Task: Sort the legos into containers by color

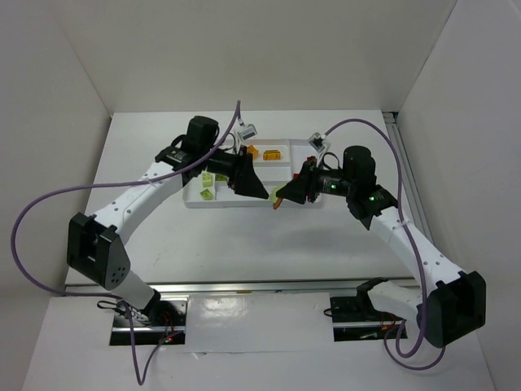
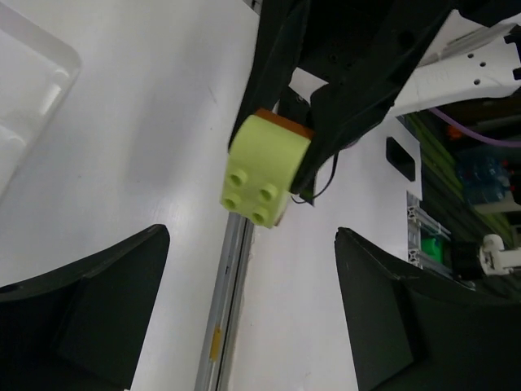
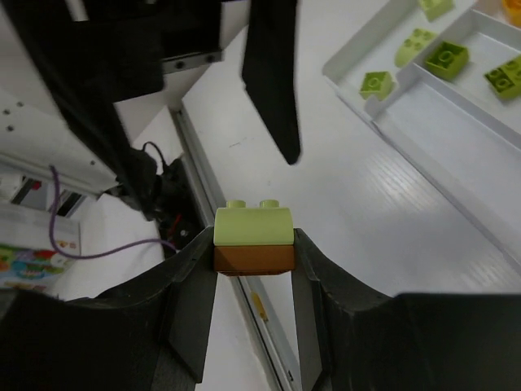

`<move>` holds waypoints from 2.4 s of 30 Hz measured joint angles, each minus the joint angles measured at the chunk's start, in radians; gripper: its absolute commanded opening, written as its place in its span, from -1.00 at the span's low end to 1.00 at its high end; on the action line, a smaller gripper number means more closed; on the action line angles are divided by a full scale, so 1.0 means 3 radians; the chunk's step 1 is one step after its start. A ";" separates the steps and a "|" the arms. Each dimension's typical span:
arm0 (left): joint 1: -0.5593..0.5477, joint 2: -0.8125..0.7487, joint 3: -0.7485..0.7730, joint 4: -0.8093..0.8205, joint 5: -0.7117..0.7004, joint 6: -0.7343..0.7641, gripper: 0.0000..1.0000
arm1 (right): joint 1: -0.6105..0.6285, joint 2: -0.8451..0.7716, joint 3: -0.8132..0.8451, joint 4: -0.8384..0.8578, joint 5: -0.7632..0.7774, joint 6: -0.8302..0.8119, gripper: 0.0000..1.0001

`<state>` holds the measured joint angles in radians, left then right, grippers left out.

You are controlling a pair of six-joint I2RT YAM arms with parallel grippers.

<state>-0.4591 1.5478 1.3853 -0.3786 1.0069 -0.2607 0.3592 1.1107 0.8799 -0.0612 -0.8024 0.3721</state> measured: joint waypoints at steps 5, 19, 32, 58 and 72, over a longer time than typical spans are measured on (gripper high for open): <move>-0.0036 0.0132 0.0008 0.0008 0.0245 0.0089 0.72 | 0.0000 -0.0023 0.0003 0.0182 -0.0388 0.0013 -0.66; -0.0160 0.0136 0.0015 0.0174 0.0515 0.0160 0.67 | 0.0000 -0.0017 0.0003 0.0369 -0.0636 0.0113 -0.66; -0.0299 0.0160 0.0039 0.0257 0.0568 0.0169 -0.40 | 0.0000 0.0050 0.0004 0.0496 -0.0726 0.0223 -0.66; -0.0169 0.0160 0.0038 0.0319 0.0627 0.0150 -1.00 | -0.0070 0.0051 -0.0055 0.0666 -0.0594 0.0430 0.23; -0.0142 0.0159 0.0031 0.0381 0.0675 0.0156 -1.00 | -0.0072 0.0047 -0.0117 0.0866 -0.0655 0.0593 -0.70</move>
<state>-0.5018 1.5955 1.3945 -0.2642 1.2095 -0.2138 0.3374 1.1248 0.8448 0.1986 -0.9989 0.5499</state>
